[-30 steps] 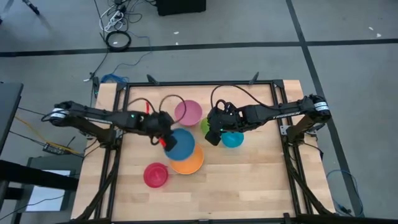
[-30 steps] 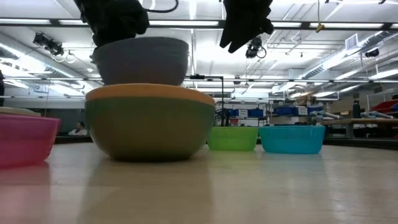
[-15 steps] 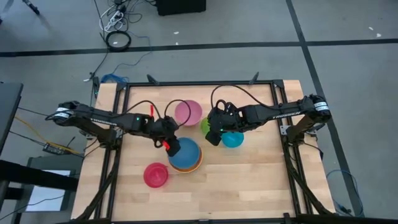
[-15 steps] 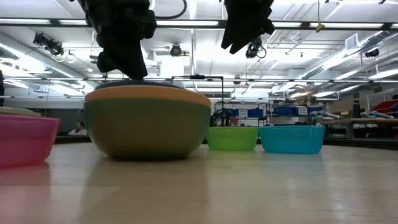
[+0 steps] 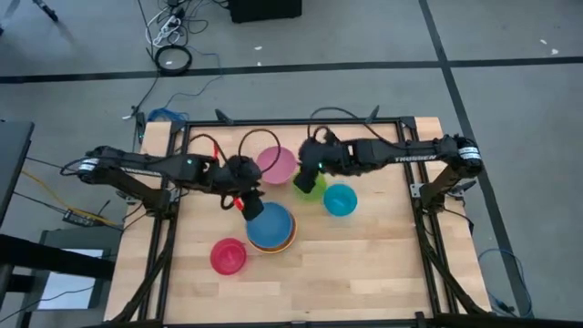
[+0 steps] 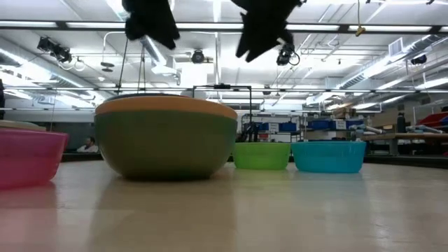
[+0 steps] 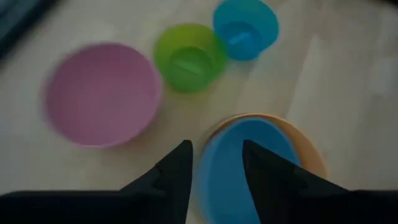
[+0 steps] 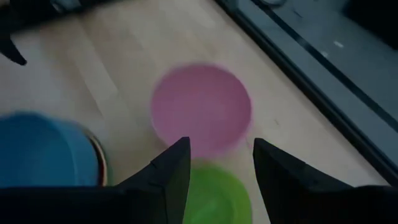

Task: Nest bowls inside each other
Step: Stack the blue bowl on top of the orange bowl

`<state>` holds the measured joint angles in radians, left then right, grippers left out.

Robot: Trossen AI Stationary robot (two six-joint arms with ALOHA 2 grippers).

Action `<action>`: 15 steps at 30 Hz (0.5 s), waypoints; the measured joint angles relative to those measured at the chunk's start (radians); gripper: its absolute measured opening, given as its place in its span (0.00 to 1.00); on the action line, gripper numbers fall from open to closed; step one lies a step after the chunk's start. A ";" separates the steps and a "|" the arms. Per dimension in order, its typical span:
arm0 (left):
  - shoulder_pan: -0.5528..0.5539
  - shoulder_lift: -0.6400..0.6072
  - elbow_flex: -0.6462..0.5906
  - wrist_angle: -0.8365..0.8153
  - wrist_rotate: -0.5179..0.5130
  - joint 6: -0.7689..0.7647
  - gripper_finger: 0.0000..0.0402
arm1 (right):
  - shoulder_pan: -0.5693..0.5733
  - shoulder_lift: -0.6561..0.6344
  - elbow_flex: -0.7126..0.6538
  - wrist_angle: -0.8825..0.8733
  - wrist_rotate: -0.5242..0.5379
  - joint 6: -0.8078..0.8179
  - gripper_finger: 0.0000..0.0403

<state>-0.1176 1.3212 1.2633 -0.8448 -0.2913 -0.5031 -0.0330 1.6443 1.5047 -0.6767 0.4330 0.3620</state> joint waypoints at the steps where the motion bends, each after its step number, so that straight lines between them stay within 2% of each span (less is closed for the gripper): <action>1: -0.007 0.000 0.037 -0.048 -0.029 0.004 0.37 | -0.024 0.006 -0.002 0.042 -0.041 -0.020 0.40; 7: -0.078 -0.010 0.206 -0.293 -0.203 -0.008 0.37 | -0.109 0.110 -0.003 0.227 -0.296 -0.050 0.40; 11: -0.113 -0.009 0.239 -0.389 -0.289 -0.057 0.37 | -0.076 0.227 -0.004 0.346 -0.419 -0.034 0.40; 15: -0.128 -0.007 0.238 -0.439 -0.314 -0.102 0.37 | -0.022 0.323 -0.005 0.434 -0.481 0.006 0.40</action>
<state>-0.2458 1.3140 1.5013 -1.2834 -0.6049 -0.6053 -0.0551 1.9677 1.5002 -0.2427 -0.0480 0.3684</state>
